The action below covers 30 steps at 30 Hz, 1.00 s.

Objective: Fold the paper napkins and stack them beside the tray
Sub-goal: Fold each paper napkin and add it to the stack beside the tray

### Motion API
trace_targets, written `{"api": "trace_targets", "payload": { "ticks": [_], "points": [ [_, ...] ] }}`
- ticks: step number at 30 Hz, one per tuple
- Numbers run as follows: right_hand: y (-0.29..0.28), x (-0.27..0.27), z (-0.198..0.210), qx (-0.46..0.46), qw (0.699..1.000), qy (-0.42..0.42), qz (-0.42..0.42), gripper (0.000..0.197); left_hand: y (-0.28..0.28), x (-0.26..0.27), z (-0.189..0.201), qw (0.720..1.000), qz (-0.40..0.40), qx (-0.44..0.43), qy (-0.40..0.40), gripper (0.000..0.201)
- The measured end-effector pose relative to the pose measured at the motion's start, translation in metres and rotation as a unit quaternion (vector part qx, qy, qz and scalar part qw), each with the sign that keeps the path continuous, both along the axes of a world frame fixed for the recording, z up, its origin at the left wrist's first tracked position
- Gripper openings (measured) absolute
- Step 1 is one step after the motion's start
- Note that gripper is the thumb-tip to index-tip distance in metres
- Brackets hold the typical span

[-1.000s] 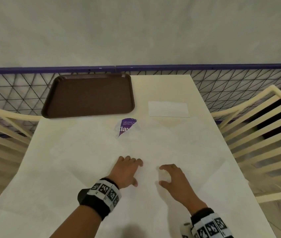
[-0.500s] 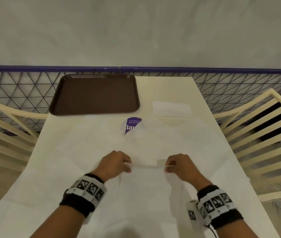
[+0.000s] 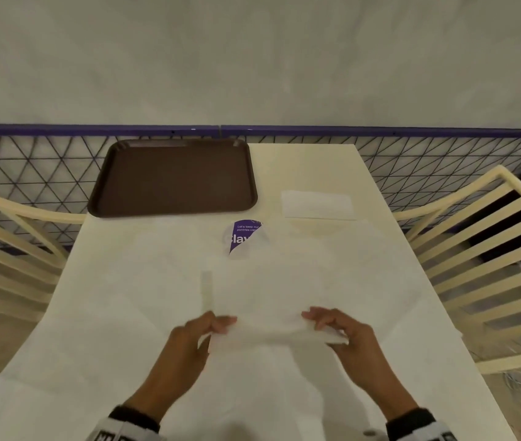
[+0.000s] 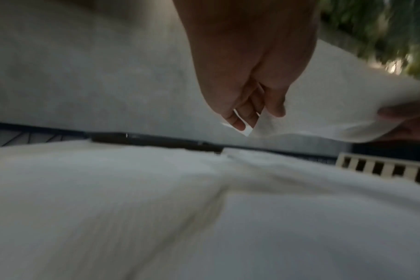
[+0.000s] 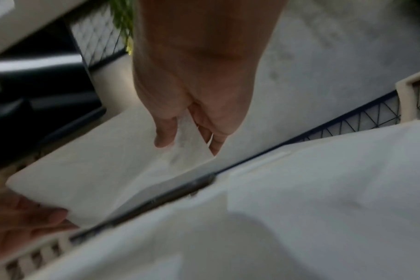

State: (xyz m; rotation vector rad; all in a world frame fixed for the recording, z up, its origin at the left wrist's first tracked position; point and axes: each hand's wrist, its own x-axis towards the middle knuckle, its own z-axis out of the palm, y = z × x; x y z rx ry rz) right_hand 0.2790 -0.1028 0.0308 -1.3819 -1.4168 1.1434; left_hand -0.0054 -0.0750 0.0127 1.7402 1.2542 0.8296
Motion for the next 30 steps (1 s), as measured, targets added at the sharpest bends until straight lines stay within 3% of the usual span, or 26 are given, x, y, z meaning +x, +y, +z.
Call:
{"api": "trace_targets", "payload": {
  "ticks": [2,5,7,10,13,16,20,23,25,26,28,30],
  "points": [
    [-0.014,0.004,-0.029,-0.010,0.993,-0.110,0.035,0.050,-0.014,-0.003,-0.030,0.998,-0.016,-0.054,0.037,0.075],
    [-0.028,0.001,-0.045,-0.051,0.985,-0.156,0.054,0.061,-0.027,-0.006,-0.054,0.994,-0.029,-0.076,0.070,0.079],
    [-0.026,-0.002,-0.040,-0.078,0.986,-0.141,0.034,0.051,-0.026,-0.007,-0.057,0.993,-0.009,-0.088,0.074,0.072],
    [-0.006,-0.006,-0.029,-0.068,0.988,-0.135,-0.030,0.029,-0.011,-0.002,-0.047,0.989,0.051,-0.093,0.104,0.047],
    [0.025,-0.010,-0.031,-0.079,0.981,-0.155,-0.083,0.012,0.007,0.005,-0.038,0.983,0.123,-0.112,0.080,0.031],
    [0.046,-0.014,-0.042,-0.131,0.966,-0.201,-0.096,0.032,0.017,0.011,-0.033,0.977,0.159,-0.120,0.081,0.022],
    [0.046,-0.014,-0.046,-0.145,0.943,-0.282,-0.099,0.068,0.009,0.016,-0.032,0.968,0.149,-0.021,0.203,0.035],
    [0.023,-0.014,-0.044,-0.021,0.917,-0.377,-0.129,0.064,-0.007,0.029,-0.027,0.958,0.055,0.109,0.259,0.036],
    [0.008,-0.026,-0.045,0.074,0.907,-0.407,-0.077,0.049,-0.018,0.041,-0.035,0.942,-0.046,0.130,0.305,0.053],
    [0.001,-0.036,-0.047,0.090,0.904,-0.417,-0.016,0.051,-0.023,0.047,-0.042,0.931,-0.081,0.128,0.333,0.055],
    [-0.009,-0.054,-0.054,0.062,0.900,-0.411,0.131,0.066,-0.029,0.054,-0.061,0.911,-0.135,0.119,0.372,0.053],
    [-0.013,-0.060,-0.072,0.016,0.867,-0.446,0.221,0.070,-0.032,0.055,-0.078,0.902,-0.166,0.099,0.387,0.056]
  ]
}}
